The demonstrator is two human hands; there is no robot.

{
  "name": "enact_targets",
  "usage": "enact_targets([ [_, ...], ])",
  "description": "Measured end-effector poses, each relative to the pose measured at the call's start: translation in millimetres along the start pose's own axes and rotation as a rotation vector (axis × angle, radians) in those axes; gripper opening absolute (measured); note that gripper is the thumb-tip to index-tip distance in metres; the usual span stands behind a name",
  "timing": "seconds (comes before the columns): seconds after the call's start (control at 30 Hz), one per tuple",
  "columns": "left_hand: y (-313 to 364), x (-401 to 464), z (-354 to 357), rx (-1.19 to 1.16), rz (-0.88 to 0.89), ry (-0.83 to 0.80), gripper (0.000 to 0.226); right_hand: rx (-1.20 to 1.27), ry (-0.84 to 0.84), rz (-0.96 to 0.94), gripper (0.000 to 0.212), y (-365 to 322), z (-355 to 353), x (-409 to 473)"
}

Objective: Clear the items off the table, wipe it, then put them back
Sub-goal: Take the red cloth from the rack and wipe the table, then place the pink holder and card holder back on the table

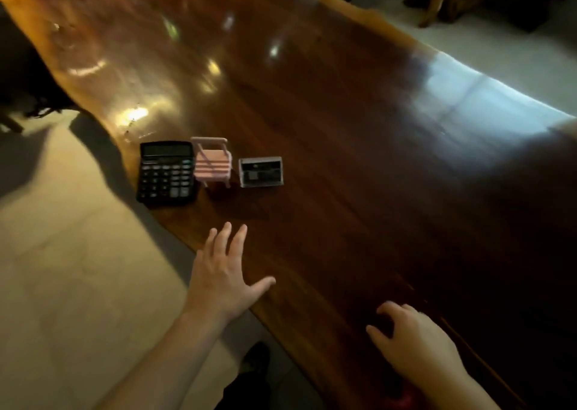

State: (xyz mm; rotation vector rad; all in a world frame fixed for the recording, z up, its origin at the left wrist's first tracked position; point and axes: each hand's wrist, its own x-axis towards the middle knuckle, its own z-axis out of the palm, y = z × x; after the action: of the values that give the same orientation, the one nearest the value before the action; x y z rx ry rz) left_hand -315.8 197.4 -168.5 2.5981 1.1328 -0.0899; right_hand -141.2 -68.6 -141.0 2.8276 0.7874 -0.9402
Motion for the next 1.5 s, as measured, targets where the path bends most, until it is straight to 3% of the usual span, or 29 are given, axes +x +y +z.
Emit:
enact_targets([
  [0.2,-55.2,82.3,-54.7,-0.058,0.065,0.302,0.111,0.057,0.129,-0.238,0.045,-99.7,-44.9,68.6],
  [0.57,-87.1,172.5,-94.1,0.073,0.152,0.171,0.126,0.128,0.281,-0.466,0.074,-214.7,-94.4,149.5],
  [0.77,-82.3,191.5,-97.1,0.147,0.236,0.138,0.131,0.031,0.324,-0.558,0.082,-241.7,-105.6,181.4],
  [0.97,-78.9,198.5,-93.0,0.255,0.311,0.055,0.126,-0.15,0.242,-0.563,0.09,-262.8,-103.4,212.5],
  [1.23,-70.4,197.6,-89.1,0.23,0.308,0.095,0.107,-0.226,0.309,-0.589,0.059,-262.7,-97.9,217.2],
  [1.5,-35.2,180.7,-102.5,0.154,0.318,0.101,0.11,-0.059,0.259,-0.537,0.057,-212.0,-101.2,190.3],
])
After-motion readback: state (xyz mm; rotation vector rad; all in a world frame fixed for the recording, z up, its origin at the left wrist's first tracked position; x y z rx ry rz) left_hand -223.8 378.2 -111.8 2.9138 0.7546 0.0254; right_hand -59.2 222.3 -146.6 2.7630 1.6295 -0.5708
